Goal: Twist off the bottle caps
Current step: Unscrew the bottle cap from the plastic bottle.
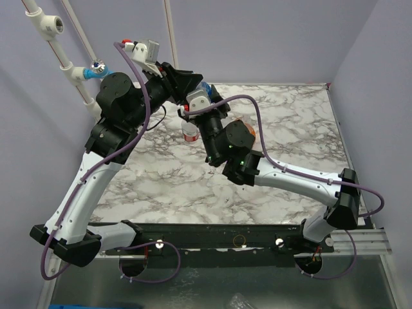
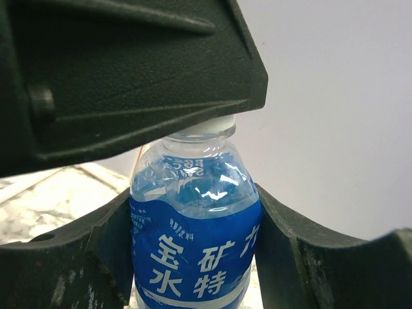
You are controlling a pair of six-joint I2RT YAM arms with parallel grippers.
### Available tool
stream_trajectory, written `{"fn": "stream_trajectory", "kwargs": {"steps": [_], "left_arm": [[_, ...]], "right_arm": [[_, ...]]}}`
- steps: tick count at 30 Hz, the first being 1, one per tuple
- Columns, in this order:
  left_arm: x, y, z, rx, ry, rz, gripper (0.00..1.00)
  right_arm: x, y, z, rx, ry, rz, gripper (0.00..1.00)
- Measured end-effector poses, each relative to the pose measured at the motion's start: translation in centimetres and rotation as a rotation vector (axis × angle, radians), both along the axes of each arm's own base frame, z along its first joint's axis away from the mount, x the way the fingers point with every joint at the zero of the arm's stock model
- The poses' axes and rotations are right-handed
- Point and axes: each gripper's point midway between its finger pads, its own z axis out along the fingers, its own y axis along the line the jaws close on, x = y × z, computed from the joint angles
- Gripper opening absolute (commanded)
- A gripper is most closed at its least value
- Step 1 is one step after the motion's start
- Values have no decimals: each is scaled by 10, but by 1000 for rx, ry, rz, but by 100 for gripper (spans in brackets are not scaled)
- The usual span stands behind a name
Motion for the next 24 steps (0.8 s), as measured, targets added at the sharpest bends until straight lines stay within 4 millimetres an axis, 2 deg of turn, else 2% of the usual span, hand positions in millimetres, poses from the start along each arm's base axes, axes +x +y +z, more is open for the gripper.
{"fn": "stream_trajectory", "kwargs": {"steps": [1,2,3,4,5,9,12,17,18,21,24], "left_arm": [[0,0,-1,-2,6,2,0],[1,0,-1,-5,10,2,11],[1,0,0,-12,15,0,41],[0,0,0,-15,18,0,82],[0,-1,0,-20,21,-2,98],[2,8,13,-54,2,18,98],[-9,15,35,-82,-64,-12,98],[-60,5,66,-103,-180,-237,98],[-77,0,73,-102,-213,-323,99],[-110,-9,78,-81,-262,-498,98],[-137,-16,73,-35,-288,-666,98]], "right_arm": [[-1,1,-1,10,16,16,1],[-2,1,-2,19,31,31,0],[-4,1,-2,28,44,48,0],[-6,2,-1,38,56,71,1],[-8,4,-1,50,69,99,0],[-20,1,0,93,154,242,0],[-36,-12,17,150,201,424,1],[-82,-41,57,219,229,753,1],[-95,-40,62,213,236,825,0],[-135,-30,70,166,274,1049,1],[-166,-18,58,104,350,1238,0]]}}
